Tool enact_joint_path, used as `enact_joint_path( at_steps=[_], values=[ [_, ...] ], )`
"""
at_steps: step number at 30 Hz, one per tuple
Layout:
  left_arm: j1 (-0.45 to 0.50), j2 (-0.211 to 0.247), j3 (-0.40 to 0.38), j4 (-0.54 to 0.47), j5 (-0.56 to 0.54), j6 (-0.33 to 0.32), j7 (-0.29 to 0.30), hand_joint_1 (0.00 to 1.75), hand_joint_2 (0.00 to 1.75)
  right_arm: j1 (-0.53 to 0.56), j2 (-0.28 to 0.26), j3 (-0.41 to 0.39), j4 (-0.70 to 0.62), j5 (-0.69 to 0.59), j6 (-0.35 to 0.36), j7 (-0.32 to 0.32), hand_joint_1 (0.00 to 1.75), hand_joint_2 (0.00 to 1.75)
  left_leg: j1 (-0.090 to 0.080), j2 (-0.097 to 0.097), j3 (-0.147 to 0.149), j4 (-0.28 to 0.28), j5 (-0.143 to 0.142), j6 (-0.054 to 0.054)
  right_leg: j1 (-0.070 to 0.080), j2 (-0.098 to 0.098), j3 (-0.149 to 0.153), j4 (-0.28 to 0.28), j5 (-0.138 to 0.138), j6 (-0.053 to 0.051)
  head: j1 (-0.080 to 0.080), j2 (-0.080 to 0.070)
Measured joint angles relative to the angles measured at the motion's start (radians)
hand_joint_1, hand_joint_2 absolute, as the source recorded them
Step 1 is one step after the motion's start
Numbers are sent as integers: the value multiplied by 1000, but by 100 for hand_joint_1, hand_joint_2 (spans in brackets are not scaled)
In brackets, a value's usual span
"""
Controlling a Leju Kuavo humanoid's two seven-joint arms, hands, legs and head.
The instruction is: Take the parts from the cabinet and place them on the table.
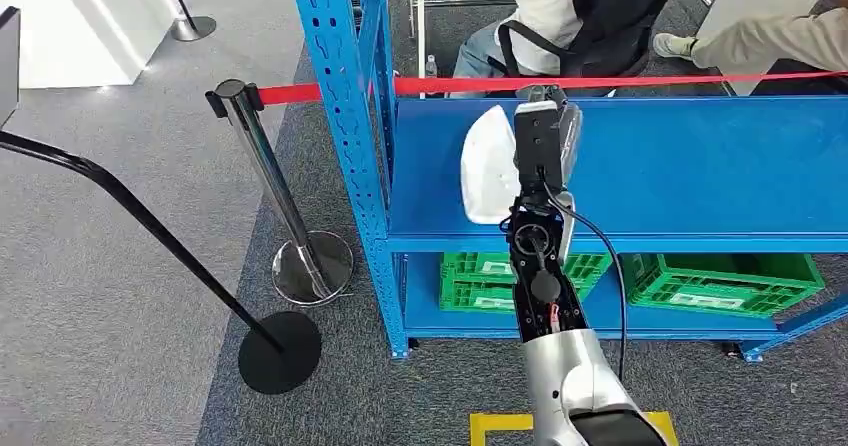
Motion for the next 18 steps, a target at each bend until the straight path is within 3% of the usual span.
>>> enact_joint_path(
  at_steps=[18],
  values=[
    [4, -3, 11, 0, 0, 6, -3, 0, 0, 56, -13, 79, -143, -15, -26, 13, 175, 0, 0, 0, 0, 0, 0, 0, 0, 0, 0, 0, 0, 0, 0, 0]
  ],
)
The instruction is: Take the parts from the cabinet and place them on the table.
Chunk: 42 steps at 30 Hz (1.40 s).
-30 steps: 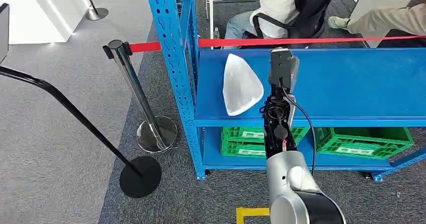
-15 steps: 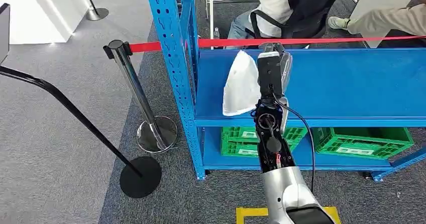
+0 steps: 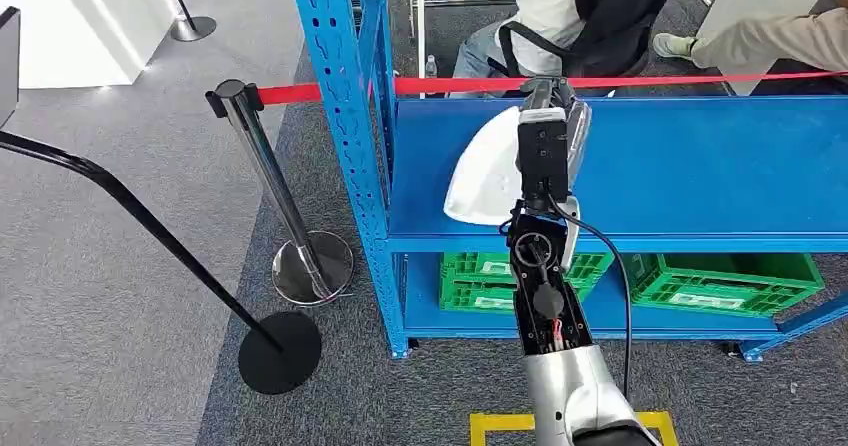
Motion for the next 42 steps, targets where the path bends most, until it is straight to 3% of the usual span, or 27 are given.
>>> enact_joint_path(
  at_steps=[11, 21, 22, 29, 30, 42],
  values=[
    [0, -1, 4, 0, 8, -34, -23, 0, 0, -2, -13, 48, 0, 0, -27, -10, 175, 0, 0, 0, 0, 0, 0, 0, 0, 0, 0, 0, 0, 0, 0, 0],
    [4, 0, 5, 0, -6, -21, -21, 0, 0, -1, -25, 82, 0, -11, -32, -6, 175, 0, 0, 0, 0, 0, 0, 0, 0, 0, 0, 0, 0, 0, 0, 0],
    [5, 0, 5, 0, -7, -20, -19, 0, 175, -1, -26, 86, 0, -13, -32, -6, 0, 0, 0, 0, 0, 0, 0, 0, 0, 0, 0, 0, 0, 0, 0, 0],
    [6, 2, 3, 0, -38, 3, -11, 0, 175, 0, -30, 95, 0, -10, -33, -2, 0, 0, 0, 0, 0, 0, 0, 0, 0, 0, 0, 0, 0, 0, 0, 0],
    [6, 2, 3, 0, -37, 2, -14, 0, 0, 0, -31, 96, 0, -7, -34, -2, 0, 0, 0, 0, 0, 0, 0, 0, 0, 0, 0, 0, 0, 0, 0, 0],
    [7, 2, 3, 0, -26, 13, -21, 0, 0, 0, -31, 102, 0, -2, -34, -2, 0, 0, 0, 0, 0, 0, 0, 0, 0, 0, 0, 0, 0, 0, 0, 0]
  ],
)
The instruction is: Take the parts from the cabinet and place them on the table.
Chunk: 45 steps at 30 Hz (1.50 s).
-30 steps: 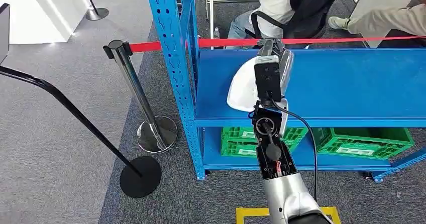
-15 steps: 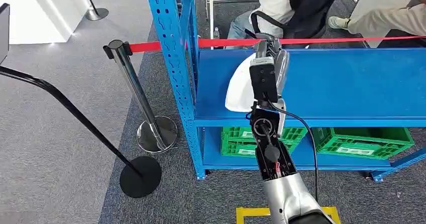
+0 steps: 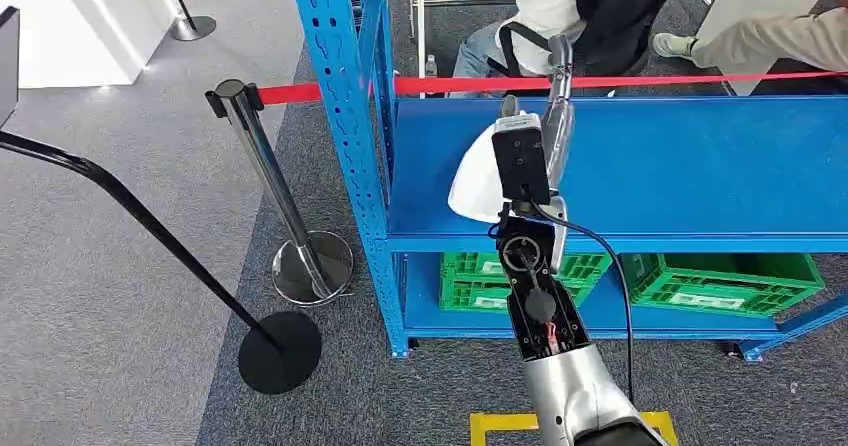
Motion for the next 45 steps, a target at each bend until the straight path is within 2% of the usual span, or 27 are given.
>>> enact_joint_path(
  at_steps=[13, 16, 19, 20, 24, 26, 32, 36, 38, 40, 41, 45],
  values=[
    [0, 0, 0, 0, -1, 6, 5, 0, 0, 0, 0, 9, 0, 2, 0, 1, 0, 0, 0, 0, 0, 0, 0, 0, 0, 0, 0, 0, 0, 0, 0, 0],
    [0, 0, 0, 0, 0, 4, 5, 0, 0, -8, 0, 17, 9, 55, 1, 50, 0, 0, 0, 0, 0, 0, 0, 0, 0, 0, 0, 0, 0, 0, 0, 0],
    [0, 0, 0, 0, 1, 2, 6, 0, 0, -50, -5, 48, 81, 181, -1, 134, 0, 0, 0, 1, 0, 0, 0, 0, 0, 0, 0, 0, 0, 0, 0, 0],
    [0, 0, 0, 0, 1, 0, 6, 0, 0, -73, -5, 58, 119, 210, -1, 151, 0, 175, 0, 0, 0, 0, 0, 0, 0, 0, 0, 0, 0, 0, 0, 0],
    [-1, -2, 0, 0, 1, -3, 5, 0, 0, -191, -6, 87, 289, 290, 12, 230, 0, 175, 0, 0, 0, 0, 1, 0, 0, 0, 0, 0, 0, 0, 0, 0],
    [-2, -3, 0, 0, 1, 0, 10, 0, 0, -250, -4, 109, 377, 349, 34, 294, 0, 175, 0, 0, 0, 0, 1, 0, 0, 0, 0, 0, 0, 0, 0, 0],
    [-3, -5, 1, 0, 1, 2, 14, 0, 0, -380, 15, 175, 560, 476, 139, 479, 0, 175, 0, 0, 0, 0, 1, 1, 0, 0, 0, 0, 0, 0, 0, 0],
    [-2, -5, 1, 0, -1, 2, 14, 0, 0, -420, 18, 211, 619, 539, 192, 567, 0, 175, 0, 12, 4, 0, -4, 1, 0, 10, 1, 0, 0, 0, 0, 0],
    [-3, -6, 1, 0, -3, 2, 16, 0, 0, -436, 23, 229, 638, 568, 219, 607, 0, 175, 0, 20, 8, -1, -10, 8, 0, 18, 2, 0, 1, -1, 0, 0],
    [-4, -6, 1, 0, -6, 1, 19, 0, 0, -449, 25, 246, 651, 596, 243, 648, 0, 175, 0, 25, 10, -1, -11, 7, 0, 23, 4, 0, 2, -2, 0, 0],
    [-5, -6, 1, 0, -8, 1, 22, 0, 0, -455, 27, 254, 657, 612, 256, 672, 0, 175, 0, 25, 10, -2, -15, 3, 0, 25, 6, -1, 3, -3, 0, 0],
    [-10, -8, 1, 0, -10, 1, 33, 0, 0, -461, 26, 285, 684, 655, 317, 745, 0, 175, 0, 22, 14, -3, -20, 1, 1, 29, 8, -1, 5, -2, 0, 0]
  ],
)
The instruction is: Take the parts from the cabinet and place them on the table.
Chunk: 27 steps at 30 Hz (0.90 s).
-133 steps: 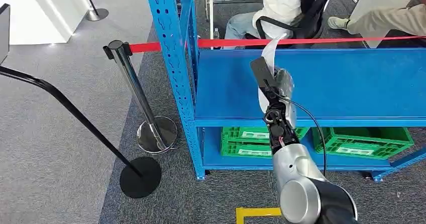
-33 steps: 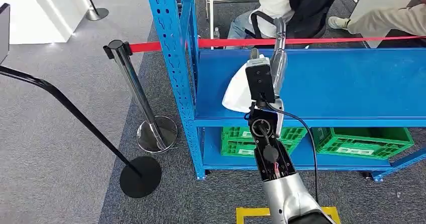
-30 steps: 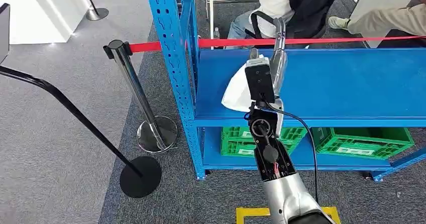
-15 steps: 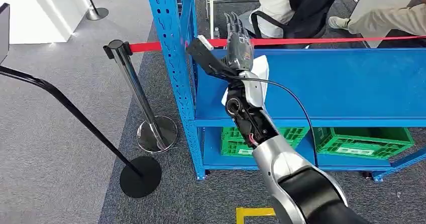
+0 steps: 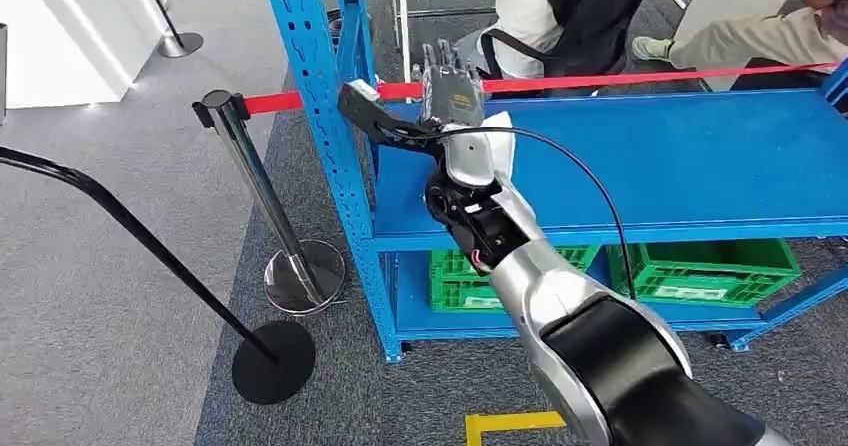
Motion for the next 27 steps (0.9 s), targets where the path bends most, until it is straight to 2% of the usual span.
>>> enact_joint_path(
  at_steps=[3, 9, 10, 12, 27],
  values=[
    [-2, -1, 0, 0, -1, 0, 4, 0, 0, 3, -3, 10, 13, 15, 13, 37, 0, 175, 0, -1, 1, 0, 0, 0, 0, 0, 0, 0, 3, 1, 0, 0],
    [-4, -3, 0, 0, -1, 1, 4, 0, 0, 17, -19, 18, 32, 19, 13, 70, 0, 175, -1, -7, 0, 0, 5, 2, 0, -2, 2, 0, 7, 1, 0, 0],
    [-4, -3, 0, 0, -1, 1, 4, 0, 0, 17, -22, 18, 34, 20, 12, 71, 0, 175, -1, -8, -2, 0, 19, 4, 0, -2, 1, 0, 8, 2, 0, 0],
    [-6, -5, 0, 0, -1, 2, 4, 0, 0, 21, -25, 18, 39, 21, 13, 73, 0, 175, 0, -10, -5, 1, 26, 3, 0, -4, -2, 1, 9, 3, 0, 0],
    [-7, -8, 1, 0, -1, 5, 4, 0, 0, 137, -40, 10, 72, 11, 25, 66, 0, 175, -1, -16, -20, 1, 23, 5, 0, -11, -11, -6, 7, 7, 0, 0]
  ],
)
